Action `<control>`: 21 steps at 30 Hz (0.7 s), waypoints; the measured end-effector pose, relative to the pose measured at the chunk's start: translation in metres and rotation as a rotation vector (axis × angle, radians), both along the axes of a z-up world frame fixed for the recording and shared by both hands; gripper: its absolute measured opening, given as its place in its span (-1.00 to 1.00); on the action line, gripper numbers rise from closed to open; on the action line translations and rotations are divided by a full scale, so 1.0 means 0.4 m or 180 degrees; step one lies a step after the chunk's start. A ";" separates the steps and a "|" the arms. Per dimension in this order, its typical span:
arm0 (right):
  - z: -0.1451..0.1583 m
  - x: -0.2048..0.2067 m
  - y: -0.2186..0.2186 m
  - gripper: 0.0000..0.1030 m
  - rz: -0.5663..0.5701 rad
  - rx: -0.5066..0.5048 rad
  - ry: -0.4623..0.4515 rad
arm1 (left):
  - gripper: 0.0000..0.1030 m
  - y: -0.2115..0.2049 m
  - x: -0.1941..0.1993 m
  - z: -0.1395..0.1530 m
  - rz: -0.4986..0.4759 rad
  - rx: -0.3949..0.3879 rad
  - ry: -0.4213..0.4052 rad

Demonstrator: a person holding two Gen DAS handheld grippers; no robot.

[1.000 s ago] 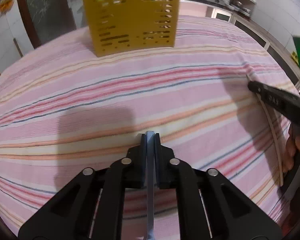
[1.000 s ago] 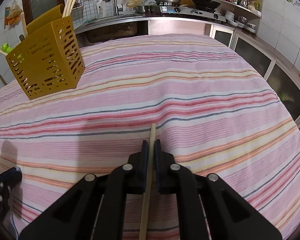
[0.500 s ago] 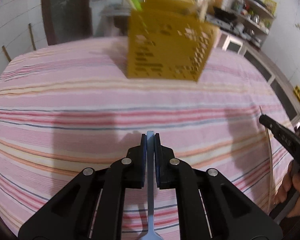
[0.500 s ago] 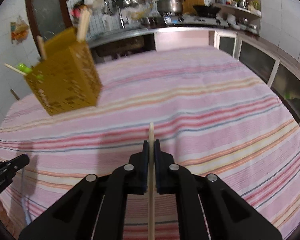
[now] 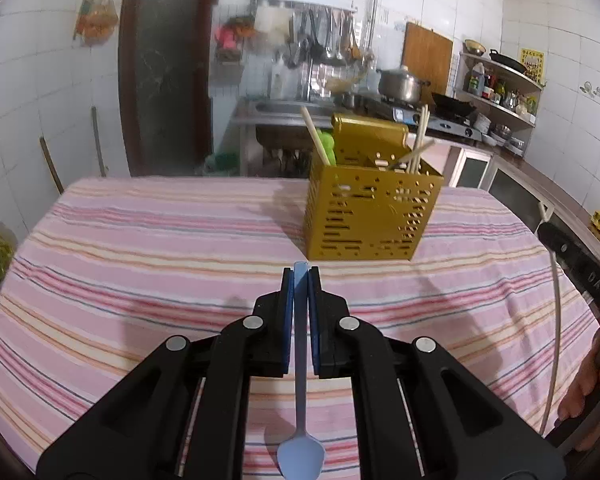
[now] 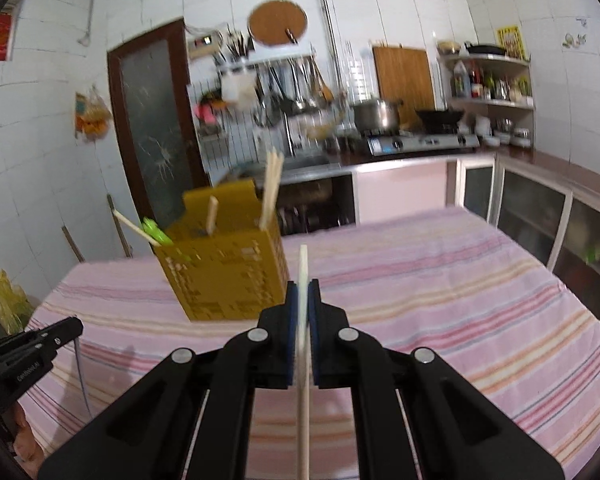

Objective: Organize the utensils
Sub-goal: 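Lift the blue spoon with the left tool while the right tool carries its chopstick to the holder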

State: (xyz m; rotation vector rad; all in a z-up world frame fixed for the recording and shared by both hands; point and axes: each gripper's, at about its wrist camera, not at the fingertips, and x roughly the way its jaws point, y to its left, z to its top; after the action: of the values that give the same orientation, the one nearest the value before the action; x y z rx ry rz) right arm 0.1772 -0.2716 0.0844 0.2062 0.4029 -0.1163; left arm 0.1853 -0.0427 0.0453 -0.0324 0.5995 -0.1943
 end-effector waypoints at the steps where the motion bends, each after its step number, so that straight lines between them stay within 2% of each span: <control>1: 0.007 -0.003 0.004 -0.89 0.0018 -0.0006 -0.0069 | -0.89 0.002 -0.002 0.004 0.0014 0.0023 -0.0039; 12: 0.035 -0.021 0.017 -0.89 0.0026 -0.0069 -0.0314 | -0.89 0.027 -0.019 0.026 0.0065 0.0039 -0.0301; 18: 0.030 -0.026 0.023 -0.89 0.0000 -0.0168 -0.0380 | -0.89 0.027 -0.017 0.036 0.0044 -0.0004 -0.0326; 21: 0.053 -0.037 0.036 -0.89 -0.0011 -0.0276 -0.0475 | -0.89 0.029 -0.021 0.059 0.0019 -0.0035 -0.0397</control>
State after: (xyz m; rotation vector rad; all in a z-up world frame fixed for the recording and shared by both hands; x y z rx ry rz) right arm 0.1625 -0.2574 0.1057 0.1289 0.2483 -0.1207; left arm 0.1769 -0.0313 0.0688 -0.0322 0.4739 -0.1924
